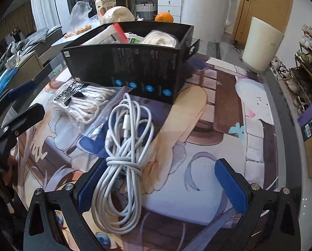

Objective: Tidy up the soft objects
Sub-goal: 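Grasp the loose white cable bundle with the right gripper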

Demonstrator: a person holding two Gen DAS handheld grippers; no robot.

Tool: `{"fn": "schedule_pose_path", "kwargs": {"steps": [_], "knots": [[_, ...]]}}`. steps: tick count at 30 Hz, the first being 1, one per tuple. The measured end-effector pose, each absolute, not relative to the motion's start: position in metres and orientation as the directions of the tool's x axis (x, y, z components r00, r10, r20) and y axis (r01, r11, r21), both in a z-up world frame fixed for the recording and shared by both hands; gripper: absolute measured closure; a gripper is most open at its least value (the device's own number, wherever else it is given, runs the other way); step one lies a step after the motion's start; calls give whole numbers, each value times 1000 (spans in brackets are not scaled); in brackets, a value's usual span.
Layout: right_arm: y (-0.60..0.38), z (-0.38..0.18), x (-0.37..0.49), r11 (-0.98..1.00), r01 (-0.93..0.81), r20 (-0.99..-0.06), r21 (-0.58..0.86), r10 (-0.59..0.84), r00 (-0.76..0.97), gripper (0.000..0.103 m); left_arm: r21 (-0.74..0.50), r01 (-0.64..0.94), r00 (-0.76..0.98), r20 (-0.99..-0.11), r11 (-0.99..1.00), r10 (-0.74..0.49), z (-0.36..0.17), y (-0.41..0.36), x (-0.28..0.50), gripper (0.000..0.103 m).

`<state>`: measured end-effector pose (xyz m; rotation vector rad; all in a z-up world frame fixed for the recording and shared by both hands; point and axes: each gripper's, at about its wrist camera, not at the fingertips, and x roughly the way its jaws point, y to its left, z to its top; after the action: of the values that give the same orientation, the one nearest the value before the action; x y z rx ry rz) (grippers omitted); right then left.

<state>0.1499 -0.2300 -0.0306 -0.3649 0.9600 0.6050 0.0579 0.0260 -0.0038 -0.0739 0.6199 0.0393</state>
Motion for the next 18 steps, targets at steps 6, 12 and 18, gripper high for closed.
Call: {"fn": "schedule_pose_path", "kwargs": {"steps": [6, 12, 18], "knots": [[-241, -30, 156, 787, -616, -838, -30, 316, 444, 1, -54, -51, 811, -585, 997, 10, -5, 24, 58, 0], [-250, -31, 165, 802, -598, -831, -20, 319, 456, 1, -56, -50, 810, -586, 997, 8, -5, 24, 58, 0], [-247, -31, 162, 783, -622, -824, -2, 351, 445, 9, -53, -45, 809, -588, 998, 5, -6, 24, 58, 0]]}}
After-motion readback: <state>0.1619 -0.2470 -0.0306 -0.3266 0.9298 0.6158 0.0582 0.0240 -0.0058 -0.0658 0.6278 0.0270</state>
